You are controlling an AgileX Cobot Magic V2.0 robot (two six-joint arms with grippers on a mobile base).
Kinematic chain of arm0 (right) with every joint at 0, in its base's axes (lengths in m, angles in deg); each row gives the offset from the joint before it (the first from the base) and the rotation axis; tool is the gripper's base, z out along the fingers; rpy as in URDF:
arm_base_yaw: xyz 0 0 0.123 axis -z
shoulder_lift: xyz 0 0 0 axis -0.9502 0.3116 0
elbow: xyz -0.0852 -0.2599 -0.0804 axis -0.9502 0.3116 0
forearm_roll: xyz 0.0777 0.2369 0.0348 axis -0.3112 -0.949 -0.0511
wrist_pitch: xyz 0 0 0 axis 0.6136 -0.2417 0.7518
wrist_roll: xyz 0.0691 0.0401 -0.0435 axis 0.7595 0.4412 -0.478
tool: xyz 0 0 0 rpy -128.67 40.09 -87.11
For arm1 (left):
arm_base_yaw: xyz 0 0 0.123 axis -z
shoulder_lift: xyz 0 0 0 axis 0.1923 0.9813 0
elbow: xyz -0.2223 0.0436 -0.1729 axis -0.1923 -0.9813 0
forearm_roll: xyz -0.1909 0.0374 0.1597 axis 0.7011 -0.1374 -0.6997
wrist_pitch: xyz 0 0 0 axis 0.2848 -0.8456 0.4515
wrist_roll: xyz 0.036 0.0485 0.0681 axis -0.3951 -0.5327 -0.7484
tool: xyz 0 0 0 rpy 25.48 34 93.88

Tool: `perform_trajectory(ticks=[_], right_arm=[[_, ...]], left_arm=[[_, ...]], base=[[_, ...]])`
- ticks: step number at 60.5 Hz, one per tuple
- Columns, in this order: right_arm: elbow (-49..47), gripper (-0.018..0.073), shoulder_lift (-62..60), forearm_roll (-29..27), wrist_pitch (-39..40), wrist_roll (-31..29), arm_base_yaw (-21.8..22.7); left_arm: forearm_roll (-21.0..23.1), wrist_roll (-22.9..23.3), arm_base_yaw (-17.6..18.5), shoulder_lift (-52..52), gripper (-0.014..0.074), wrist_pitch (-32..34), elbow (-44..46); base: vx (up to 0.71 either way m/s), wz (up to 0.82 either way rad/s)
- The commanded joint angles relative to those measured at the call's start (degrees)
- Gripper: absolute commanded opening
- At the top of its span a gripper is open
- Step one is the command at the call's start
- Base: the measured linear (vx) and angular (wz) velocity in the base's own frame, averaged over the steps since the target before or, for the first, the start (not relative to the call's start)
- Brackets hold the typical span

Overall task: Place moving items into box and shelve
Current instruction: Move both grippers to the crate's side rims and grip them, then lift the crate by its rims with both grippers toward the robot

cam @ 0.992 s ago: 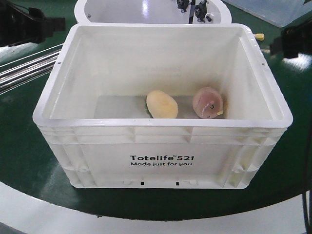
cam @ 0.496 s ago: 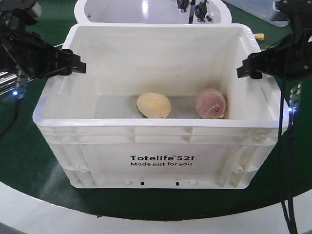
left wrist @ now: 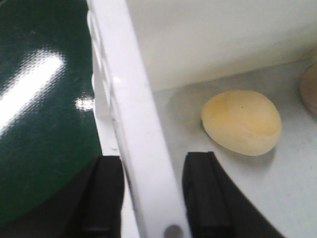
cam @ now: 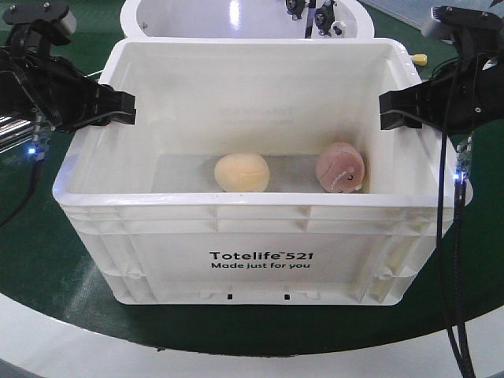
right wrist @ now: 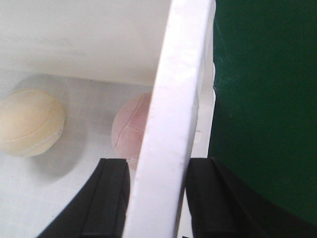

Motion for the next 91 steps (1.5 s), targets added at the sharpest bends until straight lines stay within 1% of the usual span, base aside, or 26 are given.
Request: perform_trajectory(ticks=[1, 4, 5, 6, 14, 19, 30, 35, 46, 50, 60, 67, 91], right_arm=[[-1.0, -0.0016, -1.4, 0.2, -3.2, -0.7, 0.2], [-1.0, -0.0014, -1.4, -0.6, -3.5, -0.7, 0.2], [-1.0, -0.0014, -1.4, -0.8, -3.6, -0.7, 0.2], [-1.0, -0.0013, -1.4, -1.0, -3.7, -0.7, 0.2], [-1.0, -0.0008, -1.4, -2.3, -3.7, -0.7, 0.2], [-1.2, -0.0007, -1.5, -2.5, -3.4, -0.7, 0.2], [-1.2, -0.0006, -3.7, -2.6, -1.6, -0.6, 0.2], [-1.2, -0.0006, -5.5, -2.6, -0.8, -0.3, 0.2], [-1.2, -0.0006, -10.0, -2.6, 1.3, -0.3, 0.2], [-1.2, -0.0006, -11.4, -2.6, 1.4, -0.2, 0.2], [-1.2, -0.0006, -14.5, -2.5, 1.8, 1.6, 0.2], [-1.2, -0.0006, -15.8, -2.3, 2.0, 2.2, 0.2], [-1.2, -0.0006, -21.4, -2.0, 1.8, 2.4, 0.2]], left_arm=[[-1.4, -0.1, 0.1, -0.7, 0.0139, -2.5, 0.7], [-1.4, -0.1, 0.1, -0.7, 0.0024, -2.9, 0.7], [-1.4, -0.1, 0.1, -0.7, -0.0003, -3.1, 0.7], [-1.3, -0.2, 0.1, -0.7, -0.001, -3.1, 0.7], [-1.3, -0.2, 0.1, -0.7, -0.0008, -3.2, 0.8], [-1.2, -0.2, 0.1, -0.7, -0.0008, -4.8, 1.9], [-1.2, -0.2, 0.1, -0.7, -0.0008, -9.0, 9.4], [-1.1, -0.2, 0.1, -0.7, -0.0008, -12.2, 13.8], [-0.8, -0.2, 0.1, -0.7, -0.0008, -18.7, 19.4], [-0.1, -0.2, 0.1, -0.7, -0.0008, -19.9, 20.1], [3.4, -0.2, 0.1, -1.3, -0.0008, -20.2, 20.0], [4.5, -0.3, 0.1, -2.1, -0.0008, -20.2, 20.0], [4.8, -0.3, 0.1, -6.9, -0.0008, -22.8, 20.0]], base=[[0.0, 0.0], [0.0, 0.0], [0.0, 0.0], [0.0, 0.0], [0.0, 0.0], [0.0, 0.0], [0.0, 0.0], [0.0, 0.0], [0.0, 0.0], [0.0, 0.0], [0.0, 0.0], [0.0, 0.0], [0.0, 0.0]])
